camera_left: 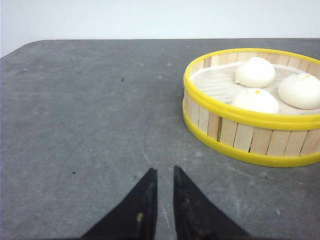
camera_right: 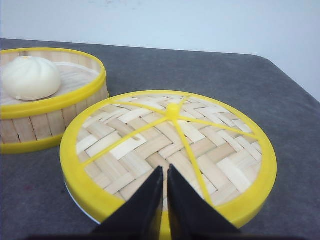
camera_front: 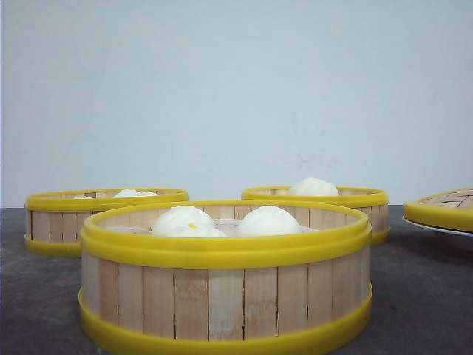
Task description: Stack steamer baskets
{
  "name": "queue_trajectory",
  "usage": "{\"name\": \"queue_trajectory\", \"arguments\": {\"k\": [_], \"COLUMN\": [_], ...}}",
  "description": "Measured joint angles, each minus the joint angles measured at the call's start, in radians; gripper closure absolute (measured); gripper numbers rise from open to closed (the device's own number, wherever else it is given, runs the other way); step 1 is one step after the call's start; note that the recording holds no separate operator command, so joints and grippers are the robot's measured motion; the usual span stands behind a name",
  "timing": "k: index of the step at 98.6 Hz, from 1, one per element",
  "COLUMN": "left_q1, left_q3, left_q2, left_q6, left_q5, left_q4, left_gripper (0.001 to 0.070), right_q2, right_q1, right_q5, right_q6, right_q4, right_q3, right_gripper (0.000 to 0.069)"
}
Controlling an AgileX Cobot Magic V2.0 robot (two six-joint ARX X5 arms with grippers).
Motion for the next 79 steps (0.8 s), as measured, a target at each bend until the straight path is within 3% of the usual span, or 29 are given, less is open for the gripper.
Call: {"name": "queue_trajectory", "arguments": {"k": [36,50,79], "left_q1": [0.000,0.000,0.000], "left_q3": [0.000,-0.010,-0.013], "left_q2": [0.000,0.000,0.000], "left_q6": [-0.001,-0.010,-0.192], "left_q5": [0.000,0.000,0.002], "left_q4": [0.003,0.032,0.049], "left_gripper": [0.0676,0.0676,0.0676], "right_q2": [0.000,0.000,0.000], "right_q1": [0.000,0.000,0.000], "right_q5": [0.000,-0.006,-0.068], "right_q6": [0.003,0.055,0.333], "right_q4": [0.000,0.000,0.000], "right_q3": [0.000,0.000,0.000], "right_gripper": [0.0681,0.0681,0.0681]}}
